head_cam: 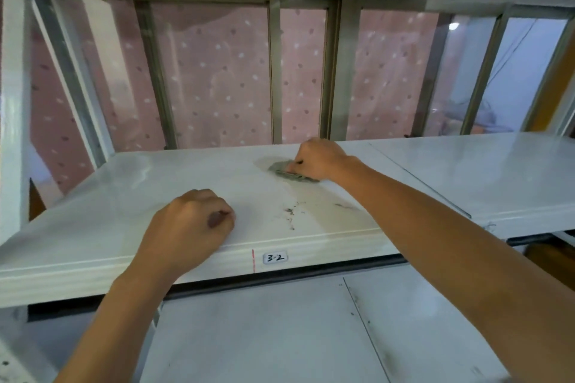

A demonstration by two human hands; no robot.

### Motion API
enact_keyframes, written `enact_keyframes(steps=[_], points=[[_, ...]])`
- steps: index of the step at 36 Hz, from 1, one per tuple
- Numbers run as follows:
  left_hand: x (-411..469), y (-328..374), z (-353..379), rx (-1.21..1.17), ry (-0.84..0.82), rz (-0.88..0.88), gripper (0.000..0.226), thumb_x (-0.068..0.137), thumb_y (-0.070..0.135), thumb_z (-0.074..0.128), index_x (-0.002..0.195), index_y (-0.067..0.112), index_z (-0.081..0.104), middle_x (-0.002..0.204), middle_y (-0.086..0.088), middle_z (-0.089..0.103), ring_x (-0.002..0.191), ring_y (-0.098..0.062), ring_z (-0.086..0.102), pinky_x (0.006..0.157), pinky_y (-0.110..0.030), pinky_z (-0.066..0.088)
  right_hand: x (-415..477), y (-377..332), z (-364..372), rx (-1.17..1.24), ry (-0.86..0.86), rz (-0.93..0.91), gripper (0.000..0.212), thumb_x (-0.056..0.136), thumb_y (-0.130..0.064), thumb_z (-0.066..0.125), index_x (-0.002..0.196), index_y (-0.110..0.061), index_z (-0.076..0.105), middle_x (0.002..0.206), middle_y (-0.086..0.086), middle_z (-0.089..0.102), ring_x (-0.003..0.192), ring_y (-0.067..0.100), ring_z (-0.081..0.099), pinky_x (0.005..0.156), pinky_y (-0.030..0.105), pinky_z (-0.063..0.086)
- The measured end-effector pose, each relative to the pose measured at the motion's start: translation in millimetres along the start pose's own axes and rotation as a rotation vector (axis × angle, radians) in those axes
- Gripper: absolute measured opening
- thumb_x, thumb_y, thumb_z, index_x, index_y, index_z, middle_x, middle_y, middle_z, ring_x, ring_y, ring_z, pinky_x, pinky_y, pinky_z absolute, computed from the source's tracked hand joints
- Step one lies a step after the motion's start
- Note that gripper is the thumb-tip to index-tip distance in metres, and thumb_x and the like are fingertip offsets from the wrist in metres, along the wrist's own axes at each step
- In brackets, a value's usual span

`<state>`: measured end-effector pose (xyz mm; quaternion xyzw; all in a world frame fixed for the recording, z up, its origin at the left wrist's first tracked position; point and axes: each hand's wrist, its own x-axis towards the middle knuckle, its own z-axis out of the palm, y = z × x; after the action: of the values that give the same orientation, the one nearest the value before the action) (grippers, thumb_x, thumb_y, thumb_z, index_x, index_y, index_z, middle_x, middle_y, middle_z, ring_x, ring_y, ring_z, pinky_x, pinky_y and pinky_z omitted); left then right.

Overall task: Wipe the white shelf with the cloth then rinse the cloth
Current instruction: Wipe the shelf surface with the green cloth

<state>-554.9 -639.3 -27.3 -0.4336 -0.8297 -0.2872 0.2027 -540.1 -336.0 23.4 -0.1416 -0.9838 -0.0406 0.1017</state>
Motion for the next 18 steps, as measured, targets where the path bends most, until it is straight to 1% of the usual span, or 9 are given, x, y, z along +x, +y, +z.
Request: enact_keyframes(steps=[2, 4, 7, 8, 9, 10, 12, 15, 18], points=[[2, 5, 5, -0.018, -0.024, 0.017, 0.017, 0.08, 0.036, 0.058, 0.08, 0.03, 0.074, 0.084, 0.016, 0.066, 0.075, -0.011, 0.063, 0.067, -0.036, 0.056, -13, -1, 3, -0.022, 0.015, -0.034, 0.06, 0.087, -0.07, 0.049, 0.081, -0.018, 0.079, 0.071, 0.003, 0.067, 0.065, 0.022, 0.063, 0.063, 0.034, 0.054], [3, 5, 8, -0.006, -0.024, 0.026, 0.013, 0.082, 0.033, 0.061, 0.08, 0.03, 0.073, 0.084, 0.017, 0.065, 0.075, -0.012, 0.063, 0.067, -0.037, 0.056, -28, -5, 4, -0.029, 0.033, -0.109, 0.06, 0.088, -0.071, 0.044, 0.085, -0.024, 0.08, 0.071, -0.002, 0.063, 0.067, 0.019, 0.061, 0.059, 0.033, 0.05], [4, 1, 9, -0.02, 0.004, 0.017, 0.014, 0.084, 0.034, 0.062, 0.081, 0.029, 0.074, 0.085, 0.016, 0.066, 0.075, -0.013, 0.065, 0.07, -0.038, 0.057, -47, -2, -3, -0.003, 0.032, -0.184, 0.041, 0.094, -0.064, 0.048, 0.105, -0.038, 0.078, 0.07, -0.015, 0.049, 0.075, 0.014, 0.053, 0.054, 0.028, 0.034], [4, 1, 9, -0.018, 0.01, 0.012, 0.012, 0.086, 0.032, 0.064, 0.08, 0.028, 0.075, 0.085, 0.017, 0.066, 0.075, -0.013, 0.065, 0.07, -0.039, 0.057, -50, 4, -6, -0.002, 0.028, -0.159, 0.04, 0.094, -0.064, 0.048, 0.105, -0.039, 0.077, 0.072, -0.016, 0.052, 0.078, 0.014, 0.054, 0.054, 0.028, 0.034], [4, 1, 10, -0.017, 0.009, 0.007, 0.01, 0.087, 0.028, 0.068, 0.08, 0.028, 0.075, 0.085, 0.016, 0.067, 0.075, -0.014, 0.065, 0.071, -0.039, 0.057, -52, 12, -9, -0.012, 0.023, -0.109, 0.043, 0.093, -0.066, 0.048, 0.1, -0.036, 0.079, 0.075, -0.015, 0.058, 0.079, 0.015, 0.057, 0.054, 0.028, 0.035], [3, 1, 11, -0.018, 0.006, -0.001, 0.009, 0.087, 0.023, 0.07, 0.08, 0.027, 0.075, 0.085, 0.016, 0.067, 0.075, -0.014, 0.065, 0.072, -0.039, 0.056, -53, 24, -11, -0.029, 0.025, -0.043, 0.049, 0.093, -0.067, 0.047, 0.093, -0.03, 0.079, 0.078, -0.009, 0.063, 0.078, 0.018, 0.06, 0.055, 0.028, 0.038], [3, 1, 11, -0.035, 0.006, -0.013, 0.01, 0.086, 0.019, 0.071, 0.08, 0.026, 0.076, 0.086, 0.015, 0.068, 0.077, -0.015, 0.066, 0.075, -0.039, 0.056, -59, 52, -12, -0.078, 0.039, 0.111, 0.058, 0.094, -0.067, 0.045, 0.082, -0.017, 0.073, 0.08, 0.002, 0.066, 0.076, 0.024, 0.062, 0.06, 0.03, 0.043], [3, 0, 10, -0.049, 0.002, -0.03, 0.011, 0.087, 0.018, 0.071, 0.08, 0.025, 0.076, 0.086, 0.015, 0.068, 0.077, -0.016, 0.065, 0.076, -0.038, 0.056, -79, 95, -10, -0.117, 0.058, 0.278, 0.062, 0.096, -0.066, 0.041, 0.085, -0.012, 0.07, 0.079, 0.006, 0.061, 0.073, 0.026, 0.058, 0.066, 0.033, 0.046], [3, 2, 10, -0.05, 0.0, -0.028, 0.012, 0.088, 0.017, 0.071, 0.079, 0.024, 0.075, 0.085, 0.015, 0.067, 0.076, -0.012, 0.064, 0.072, -0.031, 0.051, -102, 131, -8, -0.106, 0.073, 0.365, 0.062, 0.097, -0.064, 0.04, 0.089, -0.011, 0.072, 0.074, 0.004, 0.056, 0.069, 0.023, 0.056, 0.063, 0.031, 0.046]])
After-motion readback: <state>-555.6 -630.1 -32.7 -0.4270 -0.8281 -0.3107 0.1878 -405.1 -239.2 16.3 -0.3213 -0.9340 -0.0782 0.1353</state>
